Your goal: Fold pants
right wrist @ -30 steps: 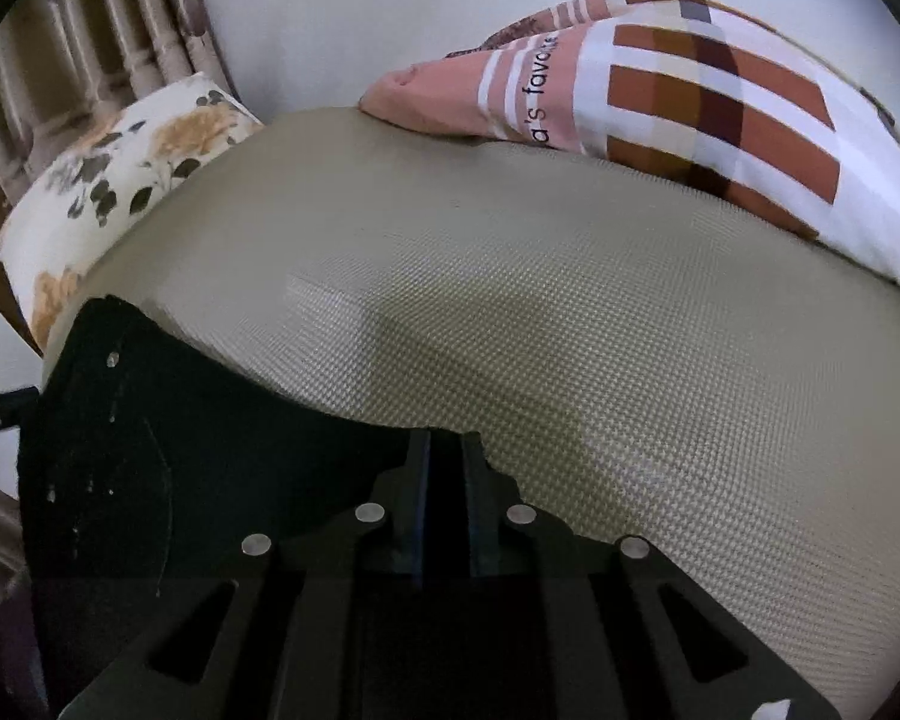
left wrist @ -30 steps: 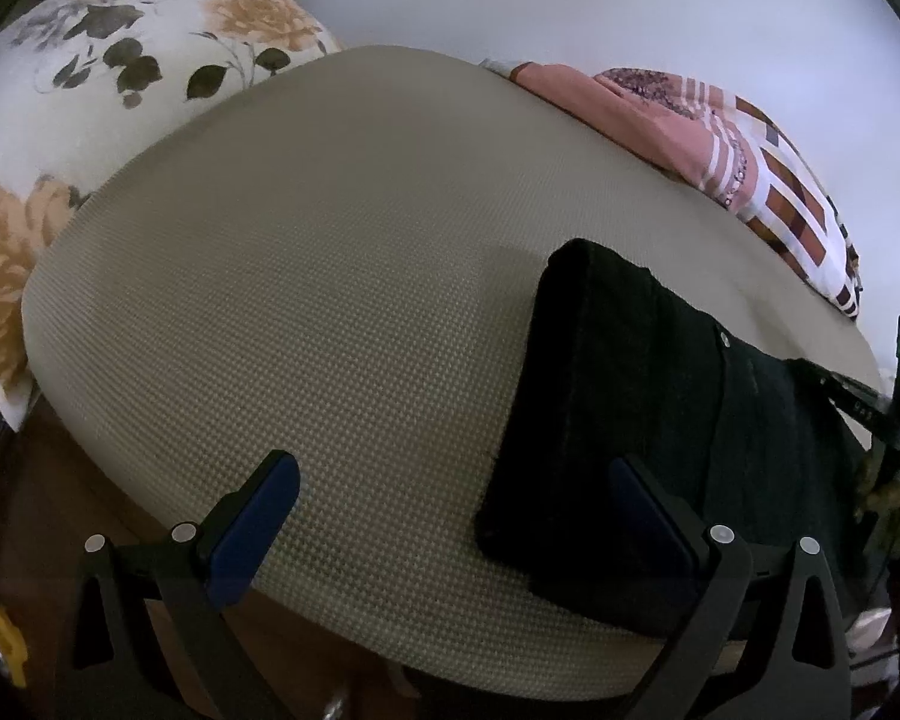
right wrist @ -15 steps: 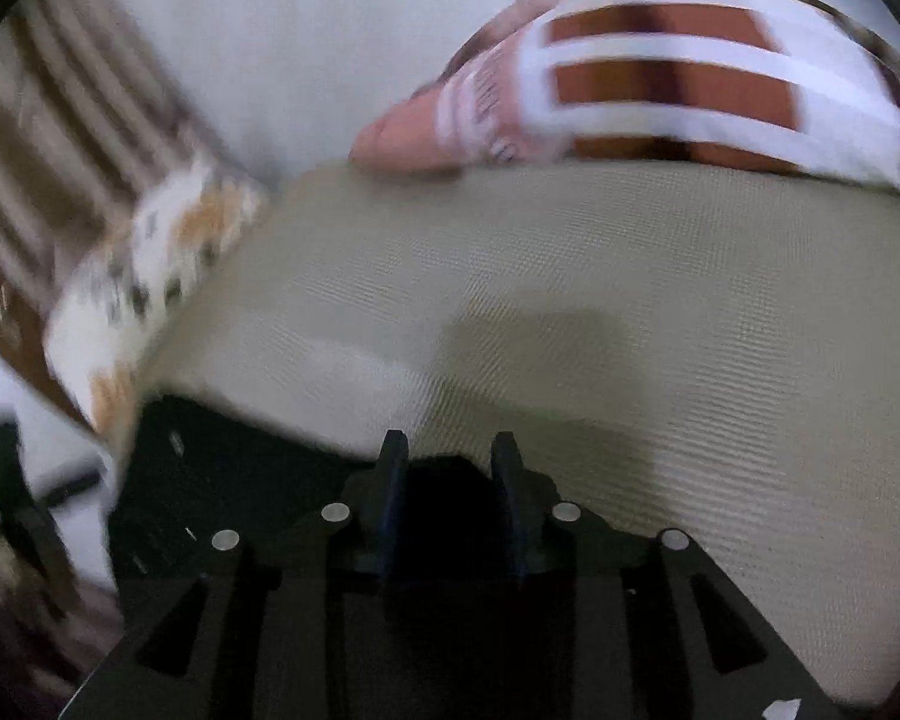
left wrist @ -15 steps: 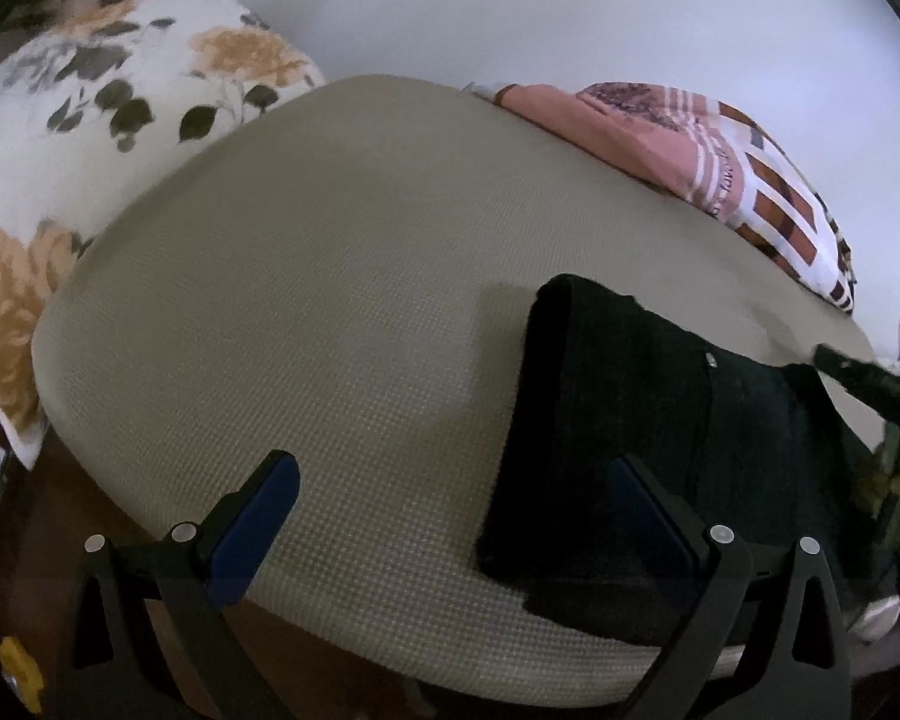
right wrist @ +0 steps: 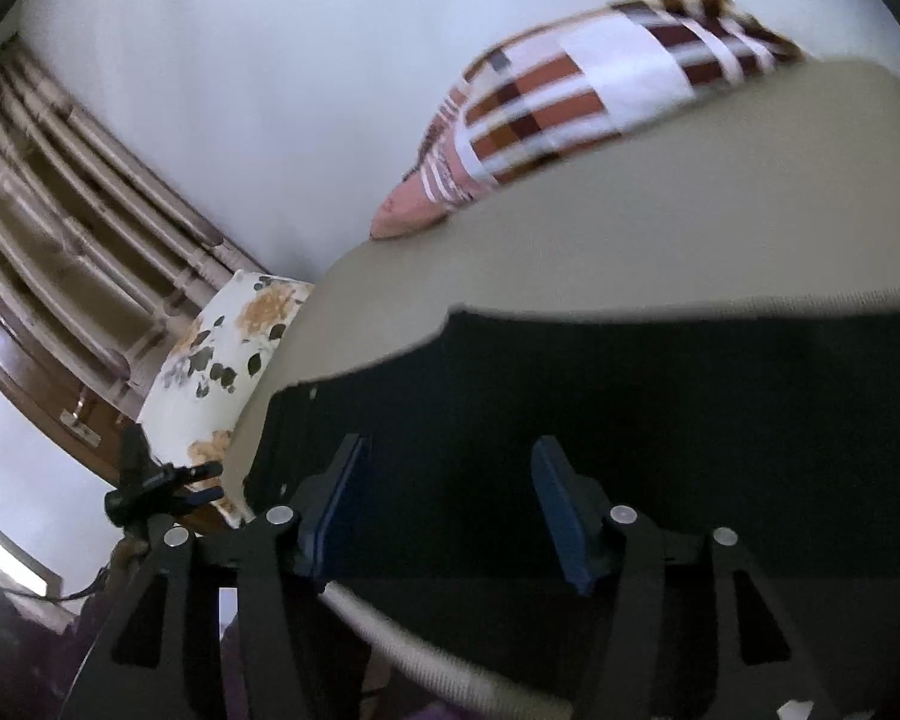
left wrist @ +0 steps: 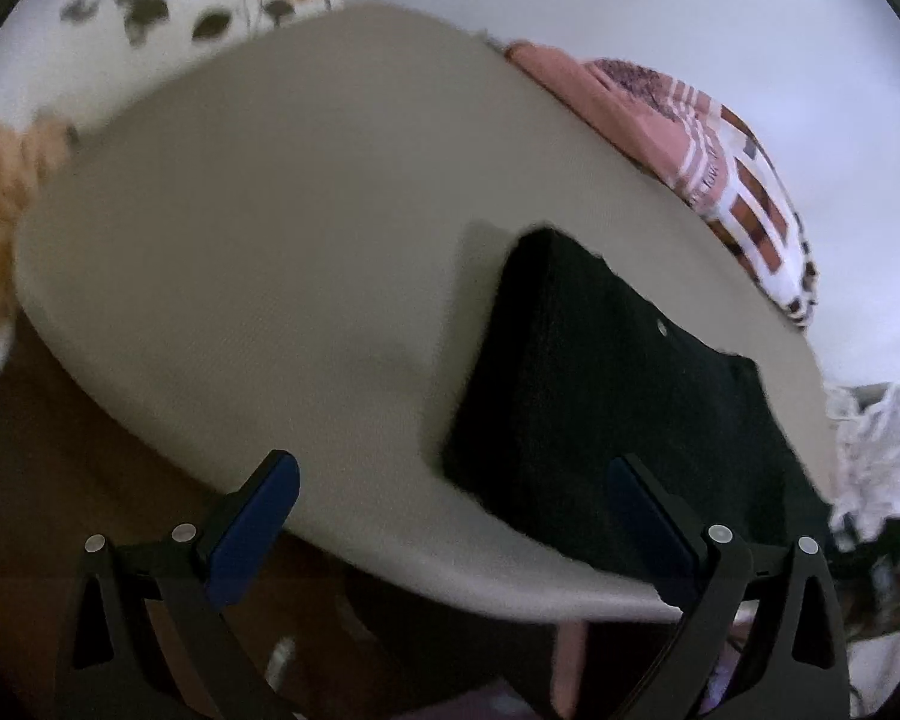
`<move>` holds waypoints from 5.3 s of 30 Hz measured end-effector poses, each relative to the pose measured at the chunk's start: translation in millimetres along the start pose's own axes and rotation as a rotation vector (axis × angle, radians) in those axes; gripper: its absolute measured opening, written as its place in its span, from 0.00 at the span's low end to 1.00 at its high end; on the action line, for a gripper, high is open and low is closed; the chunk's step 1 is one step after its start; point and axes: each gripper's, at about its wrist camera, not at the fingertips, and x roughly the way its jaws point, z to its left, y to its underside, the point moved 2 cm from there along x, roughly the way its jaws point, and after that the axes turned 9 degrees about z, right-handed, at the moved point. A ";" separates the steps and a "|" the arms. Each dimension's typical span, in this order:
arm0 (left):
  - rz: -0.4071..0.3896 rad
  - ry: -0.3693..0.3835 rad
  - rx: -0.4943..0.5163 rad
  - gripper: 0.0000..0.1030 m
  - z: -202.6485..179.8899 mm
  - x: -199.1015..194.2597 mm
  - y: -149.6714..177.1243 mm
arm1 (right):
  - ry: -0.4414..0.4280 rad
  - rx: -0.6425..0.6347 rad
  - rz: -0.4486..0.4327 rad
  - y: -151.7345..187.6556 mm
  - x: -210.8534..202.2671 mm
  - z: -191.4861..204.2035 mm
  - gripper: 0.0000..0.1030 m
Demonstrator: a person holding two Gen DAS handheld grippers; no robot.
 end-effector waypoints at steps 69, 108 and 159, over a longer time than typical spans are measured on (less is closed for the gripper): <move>-0.262 -0.264 0.351 0.86 -92.8 9.6 15.0 | -0.045 0.734 -0.693 170.2 -271.4 -235.0 0.61; -0.130 -0.196 0.359 0.86 -103.1 37.0 25.9 | 0.114 0.522 -0.426 47.9 -180.6 -160.8 0.08; -0.118 -0.391 0.515 0.89 -112.2 58.1 37.3 | -0.141 0.339 0.016 28.7 45.1 -17.9 0.08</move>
